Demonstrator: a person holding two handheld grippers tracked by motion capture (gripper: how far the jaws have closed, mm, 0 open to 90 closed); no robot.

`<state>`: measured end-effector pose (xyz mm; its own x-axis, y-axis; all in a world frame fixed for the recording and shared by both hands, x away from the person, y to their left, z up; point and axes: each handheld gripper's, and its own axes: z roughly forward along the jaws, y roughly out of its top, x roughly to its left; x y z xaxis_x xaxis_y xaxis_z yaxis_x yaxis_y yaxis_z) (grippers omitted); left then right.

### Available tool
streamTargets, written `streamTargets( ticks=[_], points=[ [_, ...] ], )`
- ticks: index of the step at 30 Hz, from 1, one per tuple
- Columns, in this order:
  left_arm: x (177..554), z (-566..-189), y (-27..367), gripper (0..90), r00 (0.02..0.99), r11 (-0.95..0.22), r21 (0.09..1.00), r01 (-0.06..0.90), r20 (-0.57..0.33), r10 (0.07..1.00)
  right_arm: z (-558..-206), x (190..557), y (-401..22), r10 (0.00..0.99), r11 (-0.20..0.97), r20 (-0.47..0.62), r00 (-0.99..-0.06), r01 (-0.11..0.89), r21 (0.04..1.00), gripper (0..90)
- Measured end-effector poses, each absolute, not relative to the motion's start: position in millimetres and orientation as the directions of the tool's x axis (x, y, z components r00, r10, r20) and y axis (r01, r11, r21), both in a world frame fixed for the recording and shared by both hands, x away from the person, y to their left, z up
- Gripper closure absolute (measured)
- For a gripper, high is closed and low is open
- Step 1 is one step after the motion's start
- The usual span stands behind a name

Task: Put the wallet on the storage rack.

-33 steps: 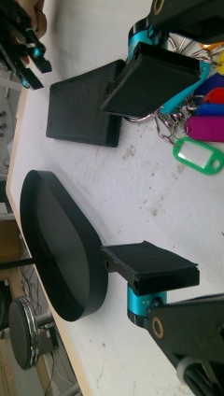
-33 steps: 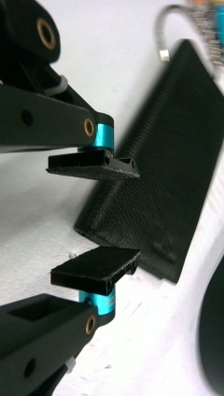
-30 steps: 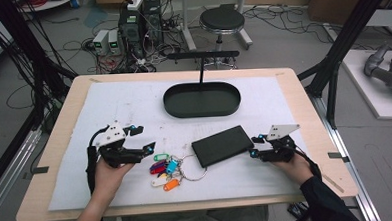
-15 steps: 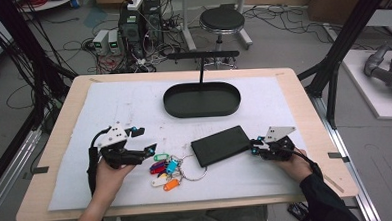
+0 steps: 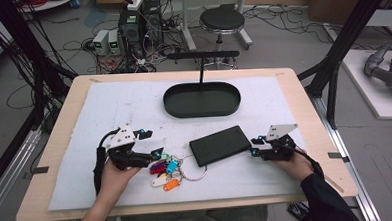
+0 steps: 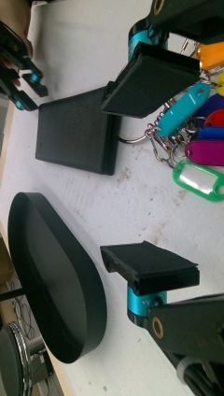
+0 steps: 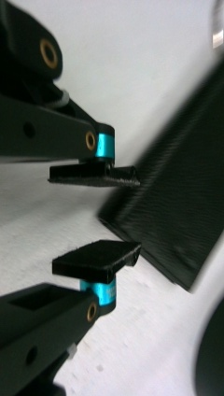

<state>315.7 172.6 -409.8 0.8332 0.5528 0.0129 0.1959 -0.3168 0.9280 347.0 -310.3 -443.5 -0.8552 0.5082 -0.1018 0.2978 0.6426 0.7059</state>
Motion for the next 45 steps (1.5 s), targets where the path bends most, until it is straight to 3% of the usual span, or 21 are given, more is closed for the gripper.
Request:
streamTargets(
  ticks=[5, 14, 16, 21, 23, 31, 34, 37, 41, 45],
  points=[
    [315, -410, 172, 26.7, 0.834, -0.318, 0.927, 0.199, 0.011, 0.552, -447, 351, -309, 0.534, 0.637, -0.072, -0.843, 0.344, 0.690, 59.8],
    [316, -413, 166, 26.7, 0.838, -0.333, 0.918, 0.215, 0.002, 0.546, -444, 348, -311, 0.545, 0.627, -0.063, -0.836, 0.357, 0.692, 78.8],
    [316, -414, 163, 26.7, 0.844, -0.339, 0.915, 0.217, -0.001, 0.537, -442, 346, -312, 0.535, 0.629, -0.076, -0.841, 0.338, 0.700, 90.0],
    [315, -416, 156, 27.6, 0.861, -0.363, 0.907, 0.212, 0.003, 0.509, -441, 338, -295, 0.451, 0.666, -0.082, -0.889, 0.273, 0.694, 90.0],
    [315, -416, 155, 27.7, 0.865, -0.367, 0.906, 0.209, 0.004, 0.502, -438, 333, -290, 0.434, 0.678, -0.179, -0.883, 0.189, 0.711, 64.6],
    [314, -417, 155, 27.7, 0.867, -0.362, 0.908, 0.211, -0.002, 0.499, -444, 338, -291, 0.366, 0.726, -0.332, -0.869, 0.044, 0.686, 47.1],
    [312, -418, 156, 27.7, 0.866, -0.357, 0.910, 0.213, -0.007, 0.501, -449, 342, -286, 0.334, 0.753, -0.370, -0.867, 0.009, 0.658, 47.3],
    [311, -418, 158, 27.7, 0.863, -0.355, 0.909, 0.216, -0.007, 0.505, -450, 343, -286, 0.307, 0.762, -0.407, -0.860, -0.034, 0.646, 56.4],
    [311, -418, 159, 27.6, 0.862, -0.347, 0.912, 0.220, -0.016, 0.506, -447, 338, -284, 0.303, 0.767, -0.426, -0.852, -0.048, 0.640, 76.5],
    [310, -418, 158, 27.7, 0.864, -0.346, 0.913, 0.216, -0.013, 0.504, -441, 338, -279, 0.344, 0.753, -0.366, -0.865, 0.021, 0.657, 81.2]
  ],
)
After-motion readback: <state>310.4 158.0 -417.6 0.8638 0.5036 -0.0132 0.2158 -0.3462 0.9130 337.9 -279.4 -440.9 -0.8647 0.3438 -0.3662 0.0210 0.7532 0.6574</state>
